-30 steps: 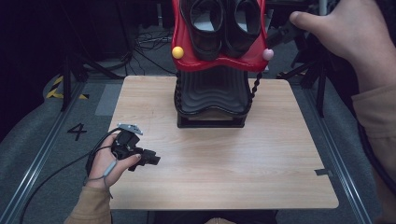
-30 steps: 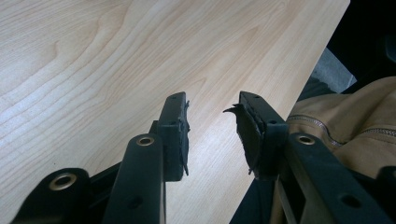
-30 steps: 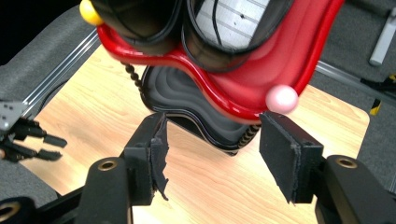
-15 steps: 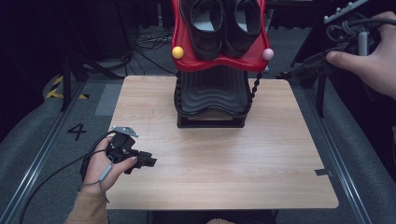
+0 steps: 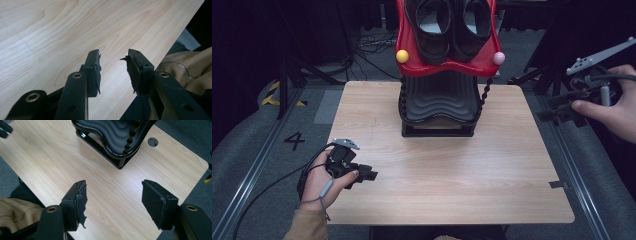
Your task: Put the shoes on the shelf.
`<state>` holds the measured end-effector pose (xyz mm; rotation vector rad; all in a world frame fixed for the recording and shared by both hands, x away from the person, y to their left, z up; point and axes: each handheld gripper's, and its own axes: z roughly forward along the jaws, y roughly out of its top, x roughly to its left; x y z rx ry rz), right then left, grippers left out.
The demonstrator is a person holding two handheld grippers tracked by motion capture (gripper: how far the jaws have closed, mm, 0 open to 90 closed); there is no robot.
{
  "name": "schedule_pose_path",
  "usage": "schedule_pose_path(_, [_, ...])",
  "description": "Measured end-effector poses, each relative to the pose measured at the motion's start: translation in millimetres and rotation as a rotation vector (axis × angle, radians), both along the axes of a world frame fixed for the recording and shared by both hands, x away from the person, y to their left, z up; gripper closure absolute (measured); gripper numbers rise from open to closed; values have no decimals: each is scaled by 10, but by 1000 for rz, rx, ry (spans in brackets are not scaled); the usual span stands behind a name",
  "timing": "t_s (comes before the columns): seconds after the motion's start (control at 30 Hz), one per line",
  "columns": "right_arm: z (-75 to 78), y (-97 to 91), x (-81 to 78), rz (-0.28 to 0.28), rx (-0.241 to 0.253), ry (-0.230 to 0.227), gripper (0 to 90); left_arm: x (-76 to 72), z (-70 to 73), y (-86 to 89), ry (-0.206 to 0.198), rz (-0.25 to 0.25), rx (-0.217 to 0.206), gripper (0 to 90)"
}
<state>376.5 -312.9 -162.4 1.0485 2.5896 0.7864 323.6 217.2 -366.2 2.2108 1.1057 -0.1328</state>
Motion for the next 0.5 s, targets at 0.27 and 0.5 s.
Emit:
schedule_pose_path(0.27, [-696,-13,46,37,-8,59,371,-71,-49,3,9,24,47,623])
schedule_pose_path(0.5, [-1317,6,85,60,-9,130,387,-114,-84,32,19,36,55,623])
